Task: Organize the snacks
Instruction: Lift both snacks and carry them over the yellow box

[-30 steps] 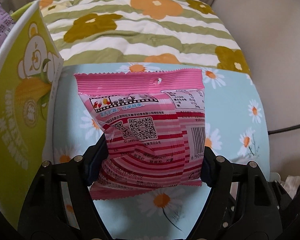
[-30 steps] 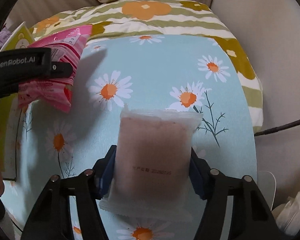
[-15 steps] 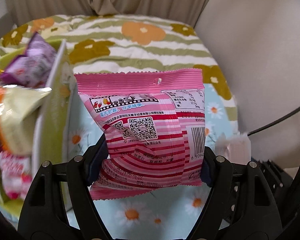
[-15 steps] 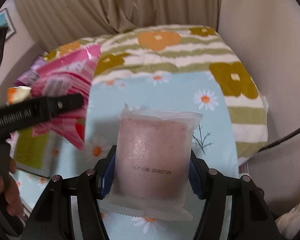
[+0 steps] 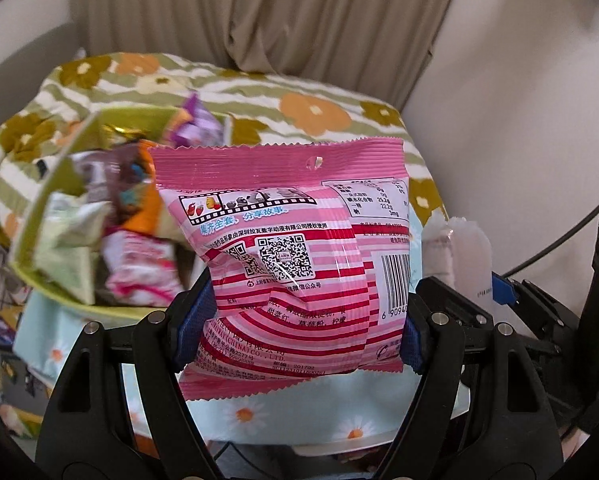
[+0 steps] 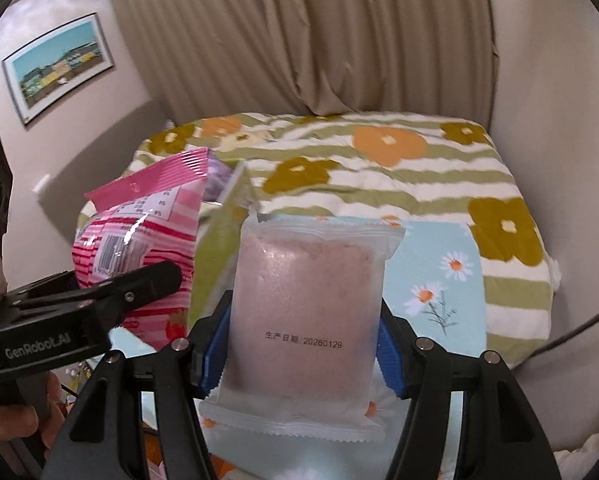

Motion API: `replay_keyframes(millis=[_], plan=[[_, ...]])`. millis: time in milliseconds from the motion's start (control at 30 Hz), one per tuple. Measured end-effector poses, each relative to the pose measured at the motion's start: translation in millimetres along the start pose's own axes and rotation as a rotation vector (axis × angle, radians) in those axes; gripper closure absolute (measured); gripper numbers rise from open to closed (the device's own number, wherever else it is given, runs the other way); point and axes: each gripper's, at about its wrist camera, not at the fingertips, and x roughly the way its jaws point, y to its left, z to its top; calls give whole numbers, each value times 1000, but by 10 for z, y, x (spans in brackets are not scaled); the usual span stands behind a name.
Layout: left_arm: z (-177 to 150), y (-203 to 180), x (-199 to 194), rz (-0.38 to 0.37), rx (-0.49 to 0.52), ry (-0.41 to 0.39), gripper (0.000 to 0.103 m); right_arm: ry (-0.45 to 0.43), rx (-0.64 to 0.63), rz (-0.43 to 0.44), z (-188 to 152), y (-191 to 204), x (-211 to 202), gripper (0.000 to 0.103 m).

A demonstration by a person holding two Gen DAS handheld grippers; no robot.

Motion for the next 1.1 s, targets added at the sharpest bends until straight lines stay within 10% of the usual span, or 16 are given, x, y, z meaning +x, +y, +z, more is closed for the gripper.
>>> replay_keyframes(millis=[400, 800, 1100], plan=[[393, 1214, -414, 61, -100, -46, 29, -39, -58, 99, 399, 828, 83, 45], [1135, 2443, 376, 45, -96, 61, 25, -26, -29, 90, 845, 1587, 720, 45], [1060, 2693, 509, 41, -58, 94, 13, 19, 11, 42, 856, 1793, 1017, 45]])
